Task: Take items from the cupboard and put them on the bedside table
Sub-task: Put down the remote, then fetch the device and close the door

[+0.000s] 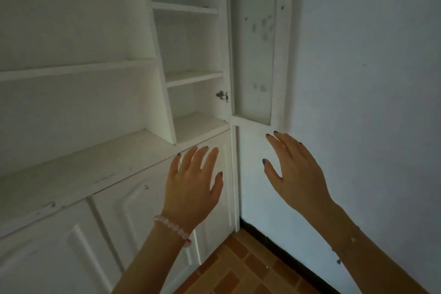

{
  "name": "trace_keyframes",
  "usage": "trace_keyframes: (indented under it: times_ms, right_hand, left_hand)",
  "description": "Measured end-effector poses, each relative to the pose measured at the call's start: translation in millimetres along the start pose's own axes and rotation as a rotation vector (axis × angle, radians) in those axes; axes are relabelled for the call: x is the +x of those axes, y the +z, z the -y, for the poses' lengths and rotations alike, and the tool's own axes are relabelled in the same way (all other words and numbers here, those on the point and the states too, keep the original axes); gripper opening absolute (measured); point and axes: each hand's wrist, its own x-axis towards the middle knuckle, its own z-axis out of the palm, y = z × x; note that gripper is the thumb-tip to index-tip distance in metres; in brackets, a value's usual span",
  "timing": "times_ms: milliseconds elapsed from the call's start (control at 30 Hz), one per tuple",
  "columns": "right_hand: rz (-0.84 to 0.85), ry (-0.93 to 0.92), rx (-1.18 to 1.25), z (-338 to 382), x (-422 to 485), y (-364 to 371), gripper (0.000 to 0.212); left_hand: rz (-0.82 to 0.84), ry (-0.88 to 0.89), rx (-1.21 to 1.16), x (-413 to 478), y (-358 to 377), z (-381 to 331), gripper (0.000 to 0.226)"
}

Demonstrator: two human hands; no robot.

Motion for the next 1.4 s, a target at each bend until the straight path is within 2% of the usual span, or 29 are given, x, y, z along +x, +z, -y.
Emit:
trace_keyframes:
  times_ms: [300, 600, 733, 867, 1000, 1133, 1267, 1400]
  right_hand:
    - [-0.103, -0.009, 0.000, -98, 97, 69, 0.050]
    - [-0.173, -0.066, -0.024, -206, 247, 121, 0.049]
    - [-0.162, 0.027, 0.130, -246, 309, 139, 0.053]
    - [-0.164, 0.142, 0.292, -270, 347, 158, 0.067]
    - [-0.078, 0.328, 0.502, -278, 357, 175, 0.074]
    - [-0.041, 0.415, 0.606, -276, 356, 191, 0.057]
    - [-0.135, 0.454, 0.697, -269, 354, 195, 0.040]
    - [-0.177, 0.463, 0.675, -263, 354, 195, 0.031]
  left_hand:
    - [-0.028, 0.086, 0.006, 127, 86, -9, 0.048]
    - [-0.106, 0.085, 0.069, 296, 148, -13, 0.047]
    - [-0.144, 0.077, 0.086, 342, 166, -14, 0.045]
    - [-0.125, 0.064, 0.112, 361, 181, -8, 0.045]
    - [-0.084, 0.057, 0.117, 359, 190, 5, 0.047]
    - [-0.058, 0.033, 0.117, 351, 188, 18, 0.047]
    - [-0.035, 0.012, 0.122, 340, 184, 31, 0.047]
    - [-0.011, -0.001, 0.116, 324, 181, 42, 0.048]
